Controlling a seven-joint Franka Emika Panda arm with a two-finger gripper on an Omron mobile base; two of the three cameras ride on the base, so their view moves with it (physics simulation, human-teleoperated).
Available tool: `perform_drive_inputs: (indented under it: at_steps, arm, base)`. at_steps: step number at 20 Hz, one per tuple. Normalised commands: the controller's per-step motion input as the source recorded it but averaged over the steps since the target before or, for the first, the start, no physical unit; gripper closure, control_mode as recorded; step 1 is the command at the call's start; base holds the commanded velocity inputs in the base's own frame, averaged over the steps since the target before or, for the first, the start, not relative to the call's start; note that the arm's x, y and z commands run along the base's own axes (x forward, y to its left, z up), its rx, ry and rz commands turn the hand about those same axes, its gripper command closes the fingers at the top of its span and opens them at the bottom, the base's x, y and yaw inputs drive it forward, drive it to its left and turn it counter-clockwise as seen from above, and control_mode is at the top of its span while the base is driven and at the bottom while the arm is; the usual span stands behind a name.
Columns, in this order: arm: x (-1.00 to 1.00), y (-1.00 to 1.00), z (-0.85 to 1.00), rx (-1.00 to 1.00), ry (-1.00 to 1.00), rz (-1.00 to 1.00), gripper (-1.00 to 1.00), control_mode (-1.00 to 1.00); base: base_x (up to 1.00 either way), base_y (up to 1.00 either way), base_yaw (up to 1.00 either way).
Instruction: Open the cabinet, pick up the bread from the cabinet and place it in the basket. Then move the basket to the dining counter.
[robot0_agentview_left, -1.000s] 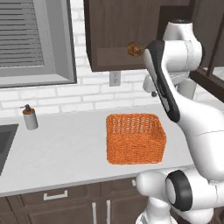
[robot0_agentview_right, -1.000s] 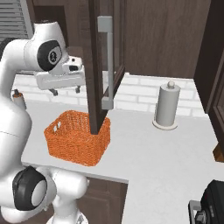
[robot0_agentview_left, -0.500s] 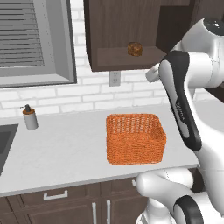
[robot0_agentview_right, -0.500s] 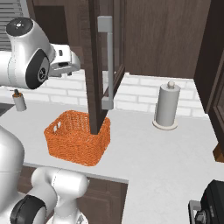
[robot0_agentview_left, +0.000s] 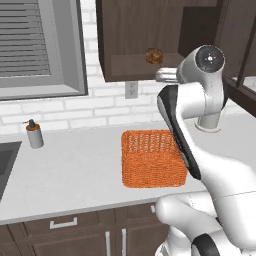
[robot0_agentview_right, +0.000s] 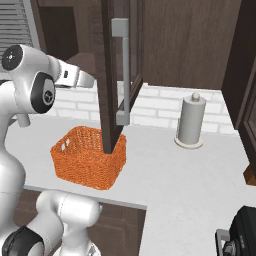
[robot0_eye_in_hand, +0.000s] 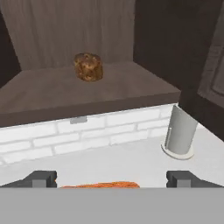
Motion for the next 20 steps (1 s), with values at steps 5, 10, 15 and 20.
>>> perform_drive_inputs:
  at_steps: [5, 10, 15, 20]
  arm:
    - [0.03, -0.2, 0.32, 0.47, 0.07, -0.03, -1.0, -1.0]
    - [0.0, -0.01, 0.05, -0.02, -0.06, 0.01, -1.0, -1.0]
    - [0.28, 0.0, 0.03, -0.22, -0.14, 0.12, -1.0, -1.0]
    - [0.04, -0.08, 0.0, -0.21, -0.17, 0.21, -1.0, -1.0]
  base:
    - [0.0, 0.0, 0.0]
    - [0.0, 0.0, 0.0]
    - [0.0, 0.0, 0.0]
    - [0.0, 0.0, 0.0]
